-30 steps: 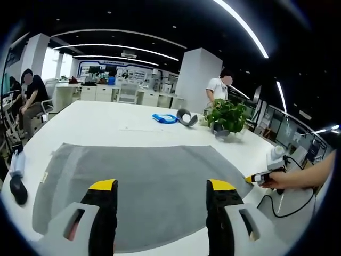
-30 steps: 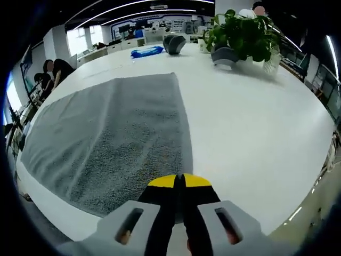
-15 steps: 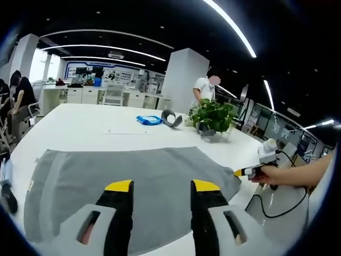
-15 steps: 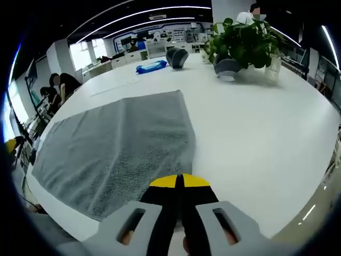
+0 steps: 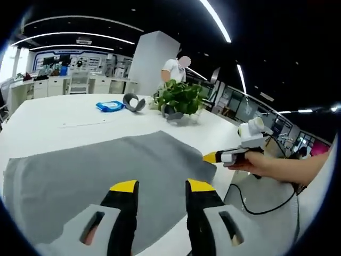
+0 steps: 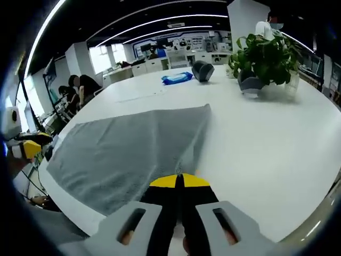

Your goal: Fold the towel on the table until its edges align and the towel forms a compact rectangular stack.

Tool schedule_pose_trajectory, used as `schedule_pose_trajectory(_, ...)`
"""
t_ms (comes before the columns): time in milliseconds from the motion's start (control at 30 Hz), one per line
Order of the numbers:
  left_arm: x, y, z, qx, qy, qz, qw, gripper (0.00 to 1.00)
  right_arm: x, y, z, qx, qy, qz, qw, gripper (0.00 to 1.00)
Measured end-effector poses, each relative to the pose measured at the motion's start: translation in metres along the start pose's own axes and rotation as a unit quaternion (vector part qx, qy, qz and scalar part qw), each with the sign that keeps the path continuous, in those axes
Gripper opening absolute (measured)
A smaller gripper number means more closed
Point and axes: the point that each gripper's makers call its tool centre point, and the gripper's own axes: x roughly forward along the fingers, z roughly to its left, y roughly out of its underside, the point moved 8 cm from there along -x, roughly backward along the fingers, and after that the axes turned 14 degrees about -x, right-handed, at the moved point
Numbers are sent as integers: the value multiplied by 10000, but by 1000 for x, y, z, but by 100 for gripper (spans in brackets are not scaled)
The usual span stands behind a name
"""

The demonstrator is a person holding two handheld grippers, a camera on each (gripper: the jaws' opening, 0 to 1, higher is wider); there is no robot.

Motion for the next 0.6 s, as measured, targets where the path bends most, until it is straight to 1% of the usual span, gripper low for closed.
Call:
schedule_pose_trajectory(33,4,2,-2,-45,83,112,9999,38,0,-2,3,-15,-55,-25,10000,0)
schedule_pose_trajectory(167,19,3,-5,-149,185,256,9994,40,-2,-9,14,-128,-183,-141,9997,0)
schedule_pose_trajectory(267,26,0,-6,-341,218,258,9988,41,-4,-15,23,-194,-308,-238,9991,0)
schedule_pose_trajectory(333,32,-2,-4,-549,146,292,9980,42,-6,-21,30,-313,-385,-288,9984,0)
schedule_pose_trajectory(433,38,-3,-1,-709,134,358,9968,41,-10,-29,38,-358,-517,-383,9973,0)
schedule_pose_trajectory(533,44,-5,0,-962,173,397,9944,41,-12,-36,52,-642,-673,-450,9946,0)
schedule_pose_trajectory(600,48,-7,-1,-1072,204,354,9934,41,-13,-39,58,-800,-727,-460,9931,0)
